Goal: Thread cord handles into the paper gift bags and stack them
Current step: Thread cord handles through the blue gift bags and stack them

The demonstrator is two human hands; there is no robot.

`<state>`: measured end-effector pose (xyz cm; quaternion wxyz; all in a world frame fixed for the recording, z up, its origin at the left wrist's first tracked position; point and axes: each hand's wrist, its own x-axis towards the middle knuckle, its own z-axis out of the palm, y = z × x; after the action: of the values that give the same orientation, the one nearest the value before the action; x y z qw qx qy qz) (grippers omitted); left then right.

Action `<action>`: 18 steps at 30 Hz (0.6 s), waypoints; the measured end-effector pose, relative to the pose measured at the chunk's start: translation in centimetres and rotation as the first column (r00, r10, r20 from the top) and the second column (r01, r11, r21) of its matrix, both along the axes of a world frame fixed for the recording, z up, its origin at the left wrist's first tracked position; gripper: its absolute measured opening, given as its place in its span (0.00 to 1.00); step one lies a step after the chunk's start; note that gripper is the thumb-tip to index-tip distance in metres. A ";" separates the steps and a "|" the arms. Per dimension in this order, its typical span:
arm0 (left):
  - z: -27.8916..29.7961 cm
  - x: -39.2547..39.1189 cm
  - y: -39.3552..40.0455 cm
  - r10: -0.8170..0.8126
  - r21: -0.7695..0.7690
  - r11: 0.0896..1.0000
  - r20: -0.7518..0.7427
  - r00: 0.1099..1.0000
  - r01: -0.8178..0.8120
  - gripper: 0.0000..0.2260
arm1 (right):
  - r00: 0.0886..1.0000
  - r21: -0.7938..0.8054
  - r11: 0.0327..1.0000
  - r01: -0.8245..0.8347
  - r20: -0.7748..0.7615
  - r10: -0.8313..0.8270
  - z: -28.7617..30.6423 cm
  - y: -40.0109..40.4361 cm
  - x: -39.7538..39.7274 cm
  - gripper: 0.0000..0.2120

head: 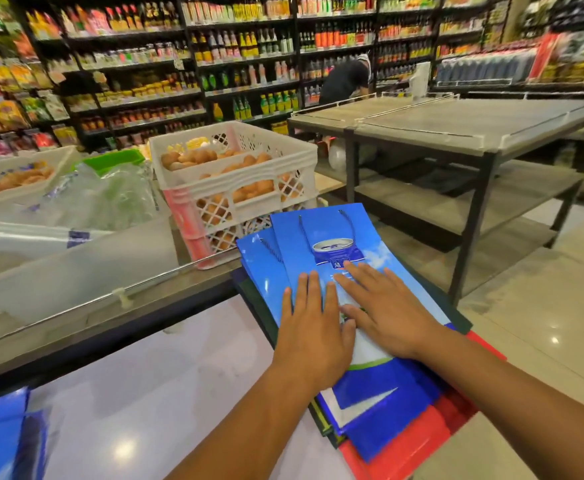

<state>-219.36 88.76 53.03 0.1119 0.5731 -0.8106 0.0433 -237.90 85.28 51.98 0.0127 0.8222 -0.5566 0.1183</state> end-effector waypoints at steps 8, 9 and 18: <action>-0.6 0.0 0.0 0.007 0.057 0.998 -0.024 1.000 -0.006 0.33 | 1.000 0.055 0.998 -0.017 0.027 0.015 -0.2 -0.1 0.1 0.32; -0.6 0.1 0.1 0.004 0.057 0.998 -0.029 1.000 -0.002 0.33 | 1.000 0.060 0.998 -0.012 0.025 0.010 -0.2 -0.1 0.1 0.31; 2.3 1.7 2.4 -0.052 0.084 0.995 -0.065 0.997 0.057 0.30 | 1.000 0.138 0.990 0.013 0.024 -0.017 2.3 0.7 0.1 0.29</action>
<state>-217.65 91.15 55.36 0.1138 0.5561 -0.8232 -0.0125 -237.75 85.94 54.28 -0.0501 0.8154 -0.5697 0.0898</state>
